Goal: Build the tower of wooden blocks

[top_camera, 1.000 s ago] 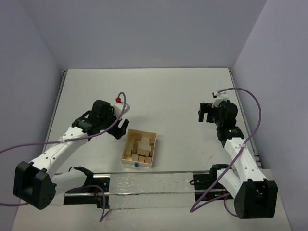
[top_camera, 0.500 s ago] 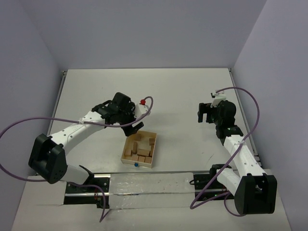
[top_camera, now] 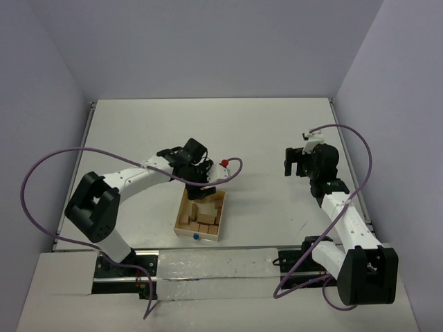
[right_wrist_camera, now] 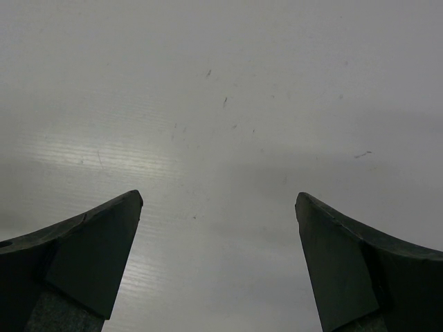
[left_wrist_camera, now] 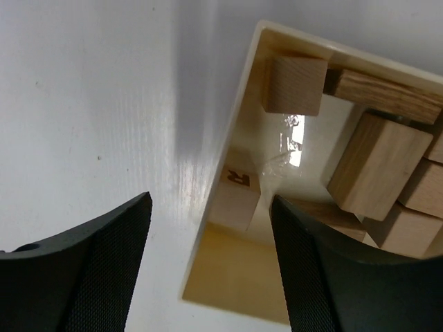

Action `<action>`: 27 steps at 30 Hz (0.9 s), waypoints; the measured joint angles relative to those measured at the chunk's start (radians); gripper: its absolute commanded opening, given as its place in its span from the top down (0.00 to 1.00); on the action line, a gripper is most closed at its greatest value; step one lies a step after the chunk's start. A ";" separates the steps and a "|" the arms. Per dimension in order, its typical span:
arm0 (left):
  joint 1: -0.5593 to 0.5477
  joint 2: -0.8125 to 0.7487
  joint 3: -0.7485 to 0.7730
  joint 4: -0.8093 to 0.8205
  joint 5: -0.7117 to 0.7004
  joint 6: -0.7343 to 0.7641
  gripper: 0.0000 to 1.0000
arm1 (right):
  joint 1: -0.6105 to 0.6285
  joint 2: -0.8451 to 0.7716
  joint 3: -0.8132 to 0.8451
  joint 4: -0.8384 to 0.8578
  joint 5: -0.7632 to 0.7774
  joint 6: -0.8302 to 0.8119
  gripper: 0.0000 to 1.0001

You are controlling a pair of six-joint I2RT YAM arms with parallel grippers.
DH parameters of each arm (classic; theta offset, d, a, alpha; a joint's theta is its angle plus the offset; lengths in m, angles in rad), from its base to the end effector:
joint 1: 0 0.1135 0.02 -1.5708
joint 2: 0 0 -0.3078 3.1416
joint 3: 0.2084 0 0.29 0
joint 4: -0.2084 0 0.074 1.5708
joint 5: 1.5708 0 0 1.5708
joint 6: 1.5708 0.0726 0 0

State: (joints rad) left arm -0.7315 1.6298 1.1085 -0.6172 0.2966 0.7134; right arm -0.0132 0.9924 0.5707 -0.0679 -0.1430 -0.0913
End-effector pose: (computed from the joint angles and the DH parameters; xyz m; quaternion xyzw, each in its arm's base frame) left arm 0.2643 -0.2657 0.2013 0.6625 0.7037 -0.1462 0.2108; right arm 0.2640 0.0069 0.2413 -0.0701 0.8531 0.0344 0.5158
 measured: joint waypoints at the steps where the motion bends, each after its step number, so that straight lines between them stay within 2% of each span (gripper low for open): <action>1: 0.000 0.016 0.011 0.002 0.007 0.003 0.27 | 0.000 0.000 0.000 0.000 0.000 0.000 0.00; 15: -0.020 0.131 0.045 0.067 0.027 -0.012 0.51 | 0.000 0.029 0.002 0.000 0.001 -0.007 0.00; 21: -0.038 0.163 0.045 0.092 -0.015 -0.023 0.71 | 0.000 0.029 0.002 0.000 0.003 -0.007 0.00; 24: -0.041 0.166 0.044 0.107 -0.032 -0.032 0.90 | 0.000 0.029 0.002 0.000 0.003 -0.007 0.00; 25: -0.041 0.166 0.043 0.111 -0.037 -0.036 0.99 | 0.000 0.029 0.002 0.000 0.003 -0.007 0.00; 27: -0.040 0.162 0.030 0.133 -0.041 -0.058 1.00 | 0.000 0.029 0.002 0.000 0.004 -0.007 0.00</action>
State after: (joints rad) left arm -0.7716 1.7918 1.1388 -0.4840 0.2552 0.6554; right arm -0.0132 1.0214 0.5728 -0.0677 -0.1395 -0.0982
